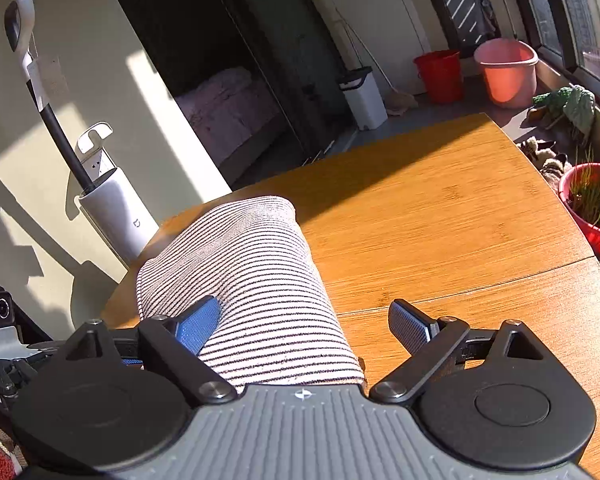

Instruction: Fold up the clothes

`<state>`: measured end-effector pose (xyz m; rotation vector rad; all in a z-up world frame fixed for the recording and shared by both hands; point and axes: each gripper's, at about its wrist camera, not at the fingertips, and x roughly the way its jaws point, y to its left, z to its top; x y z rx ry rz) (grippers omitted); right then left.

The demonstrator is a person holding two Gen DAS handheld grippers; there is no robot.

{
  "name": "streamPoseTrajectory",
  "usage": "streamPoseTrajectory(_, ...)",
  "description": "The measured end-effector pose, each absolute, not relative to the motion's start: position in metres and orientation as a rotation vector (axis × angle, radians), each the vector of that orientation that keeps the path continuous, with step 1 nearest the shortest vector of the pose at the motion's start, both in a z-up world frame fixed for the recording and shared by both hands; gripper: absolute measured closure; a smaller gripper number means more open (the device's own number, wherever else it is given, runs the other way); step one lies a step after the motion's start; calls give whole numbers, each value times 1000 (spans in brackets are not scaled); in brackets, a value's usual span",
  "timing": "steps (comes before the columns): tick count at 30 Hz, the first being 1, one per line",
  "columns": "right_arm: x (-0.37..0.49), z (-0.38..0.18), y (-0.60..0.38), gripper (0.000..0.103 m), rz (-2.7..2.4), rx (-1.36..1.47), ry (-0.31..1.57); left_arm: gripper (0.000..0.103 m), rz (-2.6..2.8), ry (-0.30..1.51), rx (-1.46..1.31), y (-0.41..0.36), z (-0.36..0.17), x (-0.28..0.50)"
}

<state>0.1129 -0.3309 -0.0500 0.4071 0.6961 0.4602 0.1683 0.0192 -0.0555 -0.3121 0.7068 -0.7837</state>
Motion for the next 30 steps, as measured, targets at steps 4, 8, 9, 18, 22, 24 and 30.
streamPoseTrajectory(4,98,-63,-335,23,447,519,671,27,-727,707,-418,33,-43,171)
streamPoseTrajectory(8,93,-69,-320,25,490,519,662,25,-561,680,-411,43,-33,170)
streamPoseTrajectory(9,93,-69,-317,25,499,508,658,25,-538,698,-396,42,-34,173)
streamPoseTrajectory(18,103,-46,-311,22,473,339,628,34,-522,793,-377,27,-52,178)
streamPoseTrajectory(22,114,-49,-288,31,549,320,663,35,-512,775,-392,34,-56,170)
streamPoseTrajectory(24,122,-51,-272,31,571,296,659,35,-490,758,-394,42,-56,170)
streamPoseTrajectory(30,157,-55,-214,30,635,252,643,31,-352,700,-352,86,-51,187)
